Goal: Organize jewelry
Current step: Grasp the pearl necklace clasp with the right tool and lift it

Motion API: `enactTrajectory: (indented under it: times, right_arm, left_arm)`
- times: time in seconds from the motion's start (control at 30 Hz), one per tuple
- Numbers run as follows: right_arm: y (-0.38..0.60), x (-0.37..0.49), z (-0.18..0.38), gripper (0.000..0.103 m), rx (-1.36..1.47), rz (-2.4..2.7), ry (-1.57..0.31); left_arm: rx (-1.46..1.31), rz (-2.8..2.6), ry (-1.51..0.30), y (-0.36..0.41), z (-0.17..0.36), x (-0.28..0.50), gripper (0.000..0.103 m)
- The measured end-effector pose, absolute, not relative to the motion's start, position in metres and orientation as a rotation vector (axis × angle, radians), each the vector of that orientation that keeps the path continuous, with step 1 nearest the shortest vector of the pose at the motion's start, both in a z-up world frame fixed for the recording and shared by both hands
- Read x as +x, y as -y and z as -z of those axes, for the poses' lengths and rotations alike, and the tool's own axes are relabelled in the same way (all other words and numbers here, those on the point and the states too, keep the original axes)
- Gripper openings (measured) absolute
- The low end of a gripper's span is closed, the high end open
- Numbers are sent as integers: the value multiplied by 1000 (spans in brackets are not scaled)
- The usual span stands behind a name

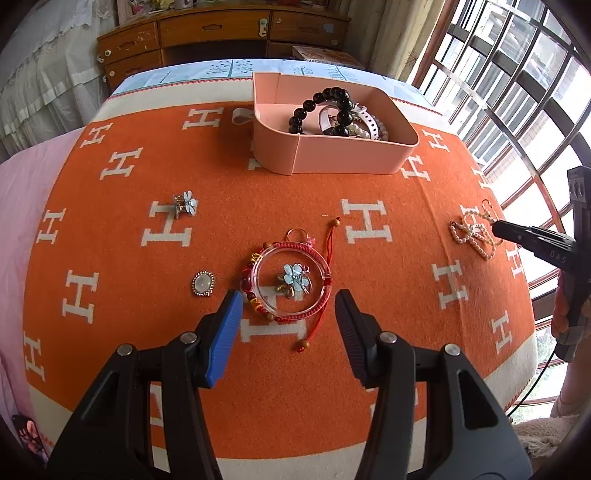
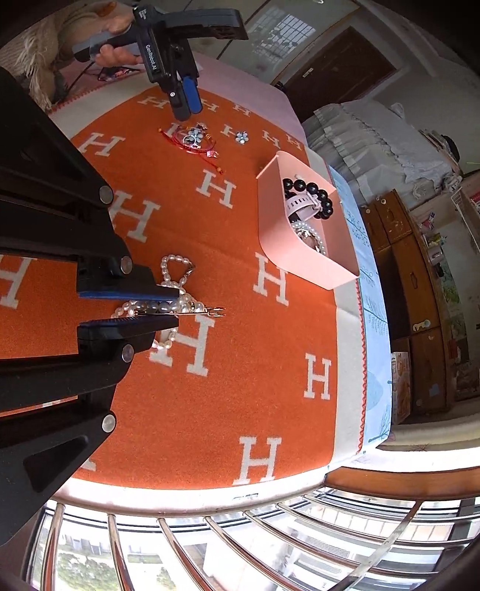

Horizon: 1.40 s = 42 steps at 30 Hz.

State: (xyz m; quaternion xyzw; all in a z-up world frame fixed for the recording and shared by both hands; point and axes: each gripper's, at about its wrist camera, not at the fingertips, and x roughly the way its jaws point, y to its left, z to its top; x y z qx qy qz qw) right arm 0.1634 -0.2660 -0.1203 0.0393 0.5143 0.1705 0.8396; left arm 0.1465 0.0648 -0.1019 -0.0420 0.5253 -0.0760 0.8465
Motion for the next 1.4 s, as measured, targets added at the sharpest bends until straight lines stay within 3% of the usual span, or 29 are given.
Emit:
enactTrajectory:
  times: [0.3,0.4,0.5,0.67,1.1,1.4]
  right_arm:
    - [237,143,147,8,-47,-417,-1137]
    - [238,143,146,11,-10,-438,-1149]
    - [246,146,145,22,64,-453,-1168]
    - [256,154,148,24,149,-444,-1188]
    - [227,151,140,22,-45,-417,-1111]
    - [208,152,148,8,-162,-386,-1111]
  left_arm:
    - [-81,180,-1122,-57,110,144,49]
    - [-76,191,-1123,-54,111,143,49]
    - [-72,199,-1126,-52,112,143,49]
    - [-75,201,-1130,-51,114,142,49]
    - [-81,208,-1129,-52,114,142,49]
    - [-92,213,-1129,-55,115,140,49]
